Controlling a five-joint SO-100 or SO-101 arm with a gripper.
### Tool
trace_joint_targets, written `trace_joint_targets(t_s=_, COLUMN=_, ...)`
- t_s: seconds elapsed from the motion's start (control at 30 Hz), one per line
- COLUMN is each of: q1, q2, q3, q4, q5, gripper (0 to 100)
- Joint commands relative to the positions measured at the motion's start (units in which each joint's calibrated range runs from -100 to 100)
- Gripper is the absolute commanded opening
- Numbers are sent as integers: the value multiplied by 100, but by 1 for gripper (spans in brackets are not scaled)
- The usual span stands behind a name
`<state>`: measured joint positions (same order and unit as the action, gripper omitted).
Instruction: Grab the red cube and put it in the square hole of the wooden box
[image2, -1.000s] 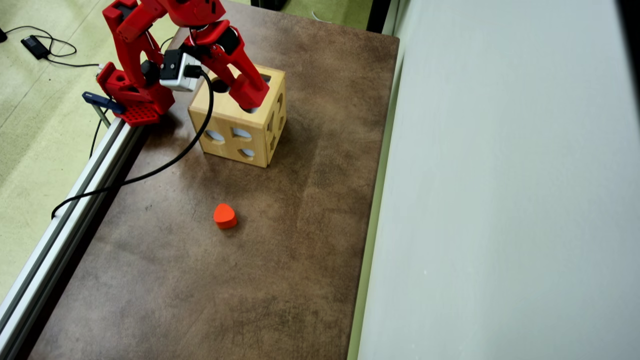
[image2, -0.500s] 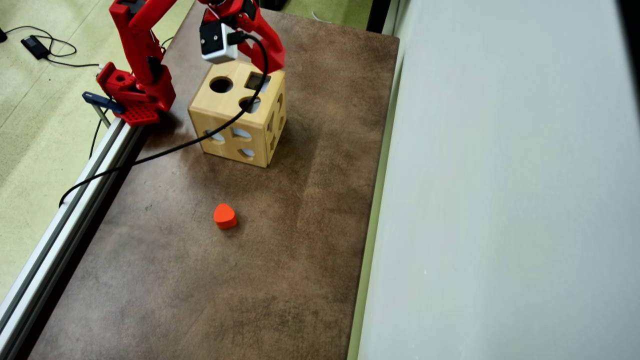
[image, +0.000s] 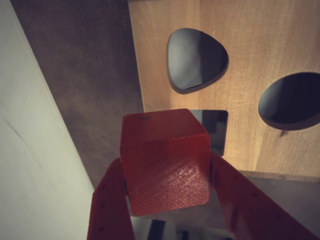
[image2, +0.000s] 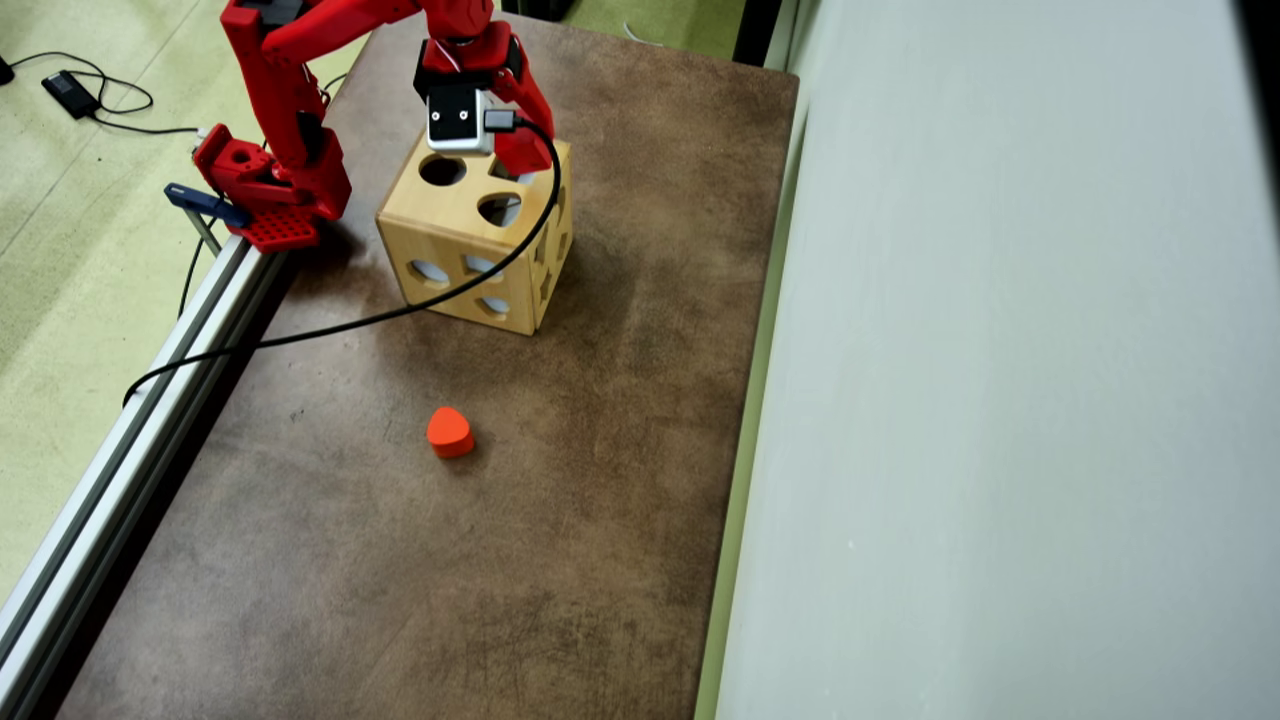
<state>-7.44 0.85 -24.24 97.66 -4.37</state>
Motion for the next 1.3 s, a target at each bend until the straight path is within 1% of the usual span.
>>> trace_joint_targets(t_s=0.0, q1=-36, q2=-412, q3=-26, q4=17, q5=-200, gripper=2)
trace_joint_targets(t_s=0.13, q1=-51, q2=-412, q3=-26, q4=17, q5=-205, gripper=2)
trace_joint_targets(t_s=0.4, q1=-638, q2=-412, q3=-17, q4=17, q5=-186, gripper=2)
trace_joint_targets(t_s=0.6, q1=-623, q2=-412, q3=90, q4=17, q5=-171, gripper=2)
trace_joint_targets(t_s=0.83, q1=-556, q2=-904, q3=922, q4=9, q5=-156, gripper=2)
trace_joint_targets(t_s=1.27, q1=-541, q2=-853, q3=975, q4=-39, q5=-156, gripper=2)
